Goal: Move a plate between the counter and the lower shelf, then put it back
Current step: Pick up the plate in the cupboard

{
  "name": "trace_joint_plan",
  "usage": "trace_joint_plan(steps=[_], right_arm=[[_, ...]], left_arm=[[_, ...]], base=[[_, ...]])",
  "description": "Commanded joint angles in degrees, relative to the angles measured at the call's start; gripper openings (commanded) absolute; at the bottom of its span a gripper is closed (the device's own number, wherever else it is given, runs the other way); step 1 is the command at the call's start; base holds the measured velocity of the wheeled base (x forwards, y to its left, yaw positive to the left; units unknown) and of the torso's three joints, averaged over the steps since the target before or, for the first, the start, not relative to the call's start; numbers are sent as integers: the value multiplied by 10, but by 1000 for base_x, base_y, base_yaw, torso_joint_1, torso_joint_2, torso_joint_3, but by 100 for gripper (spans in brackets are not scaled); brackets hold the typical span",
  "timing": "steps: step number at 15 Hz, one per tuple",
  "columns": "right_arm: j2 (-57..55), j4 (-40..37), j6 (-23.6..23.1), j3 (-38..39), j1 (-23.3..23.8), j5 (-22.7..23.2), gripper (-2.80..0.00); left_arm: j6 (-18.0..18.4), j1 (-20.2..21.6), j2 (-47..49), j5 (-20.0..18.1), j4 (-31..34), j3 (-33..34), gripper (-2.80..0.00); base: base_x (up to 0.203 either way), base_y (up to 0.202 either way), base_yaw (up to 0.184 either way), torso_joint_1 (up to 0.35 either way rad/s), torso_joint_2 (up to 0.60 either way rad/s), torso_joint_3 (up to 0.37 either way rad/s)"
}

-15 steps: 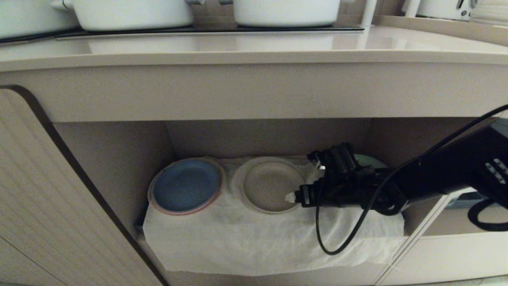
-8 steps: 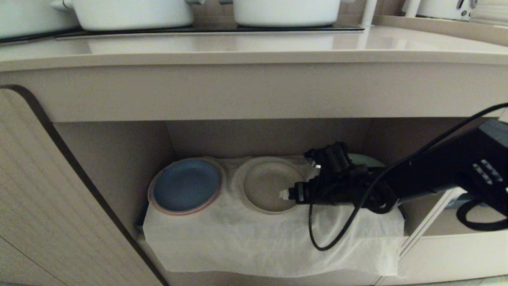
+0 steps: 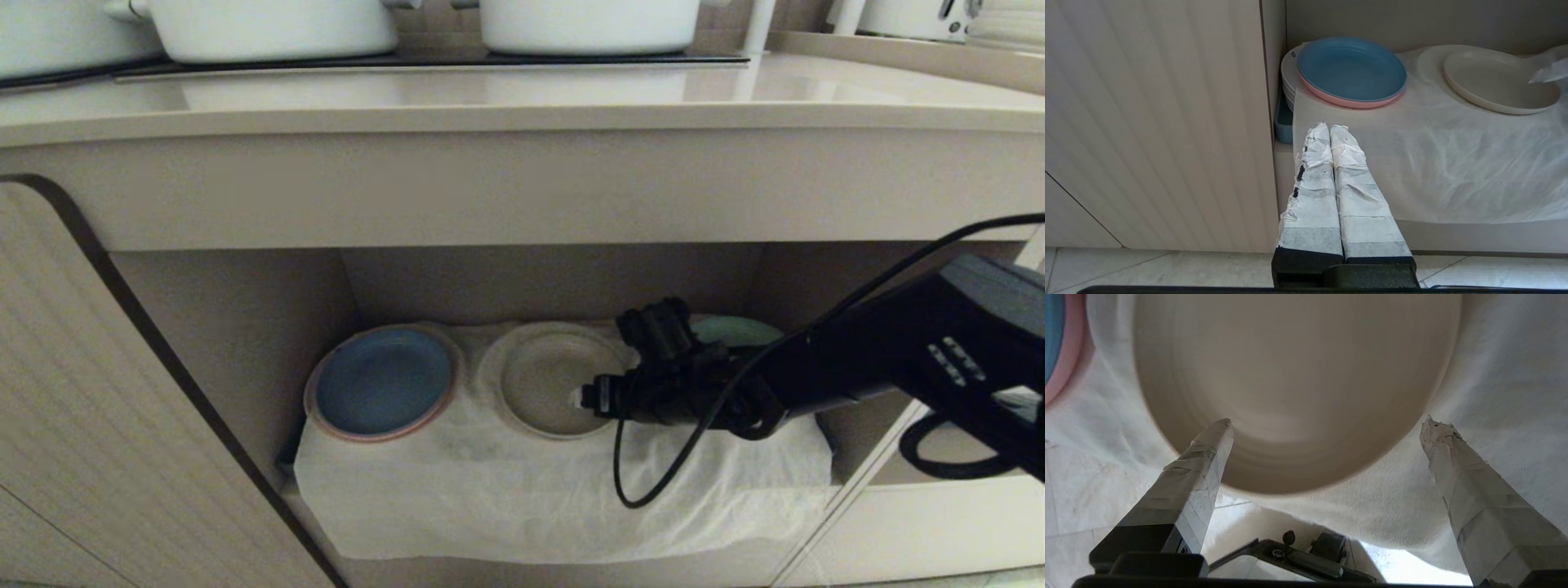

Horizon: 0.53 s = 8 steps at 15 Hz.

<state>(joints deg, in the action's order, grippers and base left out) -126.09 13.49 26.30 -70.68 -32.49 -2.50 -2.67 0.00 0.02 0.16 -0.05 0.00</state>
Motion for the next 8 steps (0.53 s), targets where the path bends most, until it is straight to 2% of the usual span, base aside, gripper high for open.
trace_joint_plan(steps=[1, 8], right_arm=[[-4, 1, 2, -2, -1, -1, 0], [-4, 6, 4, -3, -4, -2, 0]], left_arm=[[-1, 0, 0, 0, 0, 0, -280], [-1, 0, 0, 0, 0, 0, -280]], base=[[0, 0, 0, 0, 0, 0], [0, 0, 0, 0, 0, 0]])
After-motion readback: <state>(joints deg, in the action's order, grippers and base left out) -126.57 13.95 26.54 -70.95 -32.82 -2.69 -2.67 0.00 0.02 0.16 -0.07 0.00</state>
